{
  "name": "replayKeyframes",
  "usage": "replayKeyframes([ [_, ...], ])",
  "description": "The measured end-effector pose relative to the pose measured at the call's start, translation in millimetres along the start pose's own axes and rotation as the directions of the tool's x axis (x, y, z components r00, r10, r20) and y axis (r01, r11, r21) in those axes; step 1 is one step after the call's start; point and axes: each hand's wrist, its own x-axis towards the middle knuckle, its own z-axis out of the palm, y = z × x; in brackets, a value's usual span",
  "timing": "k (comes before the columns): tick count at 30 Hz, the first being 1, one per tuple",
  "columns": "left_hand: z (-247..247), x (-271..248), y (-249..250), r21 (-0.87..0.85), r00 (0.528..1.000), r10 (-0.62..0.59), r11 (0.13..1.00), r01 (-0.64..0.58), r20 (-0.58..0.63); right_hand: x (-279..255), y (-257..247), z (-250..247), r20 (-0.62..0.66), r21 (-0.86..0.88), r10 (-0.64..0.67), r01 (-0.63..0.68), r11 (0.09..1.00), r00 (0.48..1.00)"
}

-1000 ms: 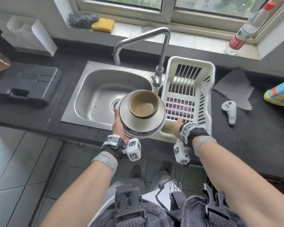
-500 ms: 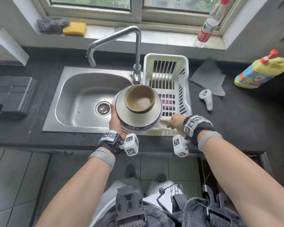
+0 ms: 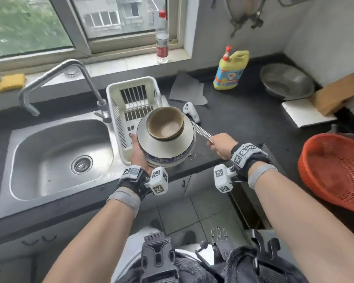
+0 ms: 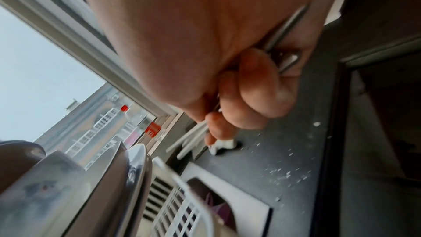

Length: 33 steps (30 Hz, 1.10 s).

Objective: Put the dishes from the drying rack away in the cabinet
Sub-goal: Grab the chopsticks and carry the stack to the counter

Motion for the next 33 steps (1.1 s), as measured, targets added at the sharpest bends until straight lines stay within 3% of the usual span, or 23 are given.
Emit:
replayKeyframes([
  [2, 23, -7, -16, 0.066, 0.996, -0.037, 0.997, 0.032, 0.076, -17, 23, -21, -0.125, 0.103, 0.059, -0.046, 0.994, 0.990],
  [6, 74, -32, -53, 0.187, 0.964, -0.113, 0.980, 0.068, 0.241, -48, 73, -53, -0.341, 0.155, 0.051, 0.002, 0.988, 0.939],
  [10, 106, -45, -104, 0.327, 0.915, -0.232, 0.937, 0.121, 0.329, -91, 132, -74, -0.510, 0.308, 0.169, -0.004, 0.951, 0.843],
  [13, 126, -58, -151, 0.441, 0.864, -0.378, 0.872, 0.211, 0.333, -128, 182, -84, -0.588, 0.338, 0.235, -0.029, 0.941, 0.774],
  [18, 156, -117, -229, 0.577, 0.758, -0.520, 0.782, 0.237, 0.394, -207, 258, -99, -0.718, 0.365, 0.296, -0.022, 0.931, 0.630],
  [22, 176, -164, -306, 0.666, 0.706, -0.580, 0.717, 0.205, 0.407, -260, 336, -113, -0.744, 0.422, 0.353, -0.011, 0.907, 0.568],
  [29, 193, -266, -454, 0.828, 0.708, -0.644, 0.539, 0.153, 0.289, -363, 492, -146, -0.726, 0.531, 0.487, -0.055, 0.846, 0.486],
  [33, 196, -343, -517, 0.867, 0.623, -0.726, 0.477, 0.147, 0.293, -412, 572, -162, -0.707, 0.552, 0.535, -0.112, 0.826, 0.462],
])
